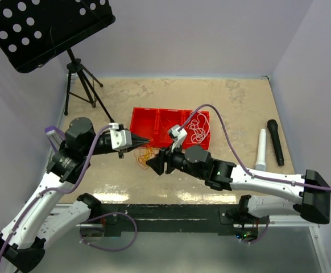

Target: Untangle the cables

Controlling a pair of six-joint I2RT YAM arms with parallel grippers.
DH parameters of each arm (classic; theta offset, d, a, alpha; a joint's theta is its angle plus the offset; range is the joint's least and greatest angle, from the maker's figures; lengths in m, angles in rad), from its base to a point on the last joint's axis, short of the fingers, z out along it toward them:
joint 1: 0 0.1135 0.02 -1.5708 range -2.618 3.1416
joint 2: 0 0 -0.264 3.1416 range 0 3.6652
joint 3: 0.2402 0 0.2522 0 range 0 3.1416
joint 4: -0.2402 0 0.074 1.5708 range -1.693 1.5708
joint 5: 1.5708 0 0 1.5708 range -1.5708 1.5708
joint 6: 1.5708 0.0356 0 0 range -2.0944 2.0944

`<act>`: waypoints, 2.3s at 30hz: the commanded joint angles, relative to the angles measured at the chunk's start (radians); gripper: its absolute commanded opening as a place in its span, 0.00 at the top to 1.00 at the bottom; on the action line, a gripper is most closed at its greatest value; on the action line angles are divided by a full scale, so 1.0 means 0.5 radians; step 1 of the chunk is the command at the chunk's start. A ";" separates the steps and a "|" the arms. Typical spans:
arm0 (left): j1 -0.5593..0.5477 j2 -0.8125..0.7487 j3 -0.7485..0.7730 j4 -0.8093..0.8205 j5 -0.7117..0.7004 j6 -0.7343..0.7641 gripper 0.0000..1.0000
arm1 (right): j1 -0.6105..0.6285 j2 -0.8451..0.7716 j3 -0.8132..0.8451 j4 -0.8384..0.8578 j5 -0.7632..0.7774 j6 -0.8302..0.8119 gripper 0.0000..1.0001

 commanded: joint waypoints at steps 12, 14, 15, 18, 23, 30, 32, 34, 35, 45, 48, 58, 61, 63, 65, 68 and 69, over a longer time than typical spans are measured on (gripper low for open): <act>-0.007 -0.083 0.212 0.071 0.026 -0.106 1.00 | 0.009 -0.164 -0.174 0.052 0.191 0.170 0.45; -0.003 -0.083 0.227 0.080 0.026 -0.109 1.00 | 0.009 -0.179 -0.195 0.052 0.206 0.185 0.46; -0.007 -0.083 0.236 0.083 0.026 -0.118 1.00 | 0.006 -0.179 -0.199 0.034 0.230 0.191 0.45; -0.003 -0.076 0.267 0.080 0.032 -0.127 1.00 | 0.006 -0.204 -0.199 -0.036 0.295 0.197 0.45; -0.004 -0.076 0.273 0.092 0.035 -0.145 1.00 | 0.006 -0.198 -0.171 -0.159 0.405 0.225 0.45; -0.007 -0.076 0.283 0.126 0.032 -0.173 1.00 | 0.006 -0.173 -0.174 -0.132 0.396 0.240 0.47; -0.007 -0.076 0.295 0.147 0.023 -0.176 1.00 | 0.009 -0.194 -0.174 -0.083 0.323 0.207 0.47; -0.007 -0.073 0.304 0.181 -0.005 -0.182 1.00 | 0.012 -0.265 -0.205 0.052 0.213 0.146 0.45; -0.007 -0.073 0.304 0.193 -0.011 -0.179 1.00 | 0.015 -0.311 -0.217 0.086 0.179 0.124 0.44; -0.007 -0.034 0.399 0.267 0.035 -0.253 1.00 | 0.018 0.017 0.022 0.107 0.151 -0.030 0.43; -0.007 -0.034 0.466 0.258 0.044 -0.271 1.00 | 0.018 0.195 0.068 0.086 0.255 -0.005 0.46; -0.007 -0.037 0.715 0.313 0.035 -0.332 1.00 | 0.021 0.278 -0.143 0.215 0.286 0.151 0.62; -0.007 -0.027 0.792 0.435 -0.038 -0.369 1.00 | 0.027 0.260 -0.192 0.230 0.274 0.182 0.62; -0.003 -0.021 0.841 0.509 -0.090 -0.388 1.00 | 0.034 0.247 -0.220 0.239 0.271 0.200 0.62; -0.007 -0.012 0.887 0.571 -0.130 -0.418 1.00 | 0.030 0.238 -0.235 0.258 0.267 0.210 0.63; -0.003 0.006 0.963 0.678 -0.182 -0.461 1.00 | 0.034 0.250 -0.242 0.288 0.243 0.207 0.64; -0.003 0.012 0.982 0.712 -0.210 -0.464 1.00 | 0.034 0.256 -0.242 0.298 0.237 0.210 0.64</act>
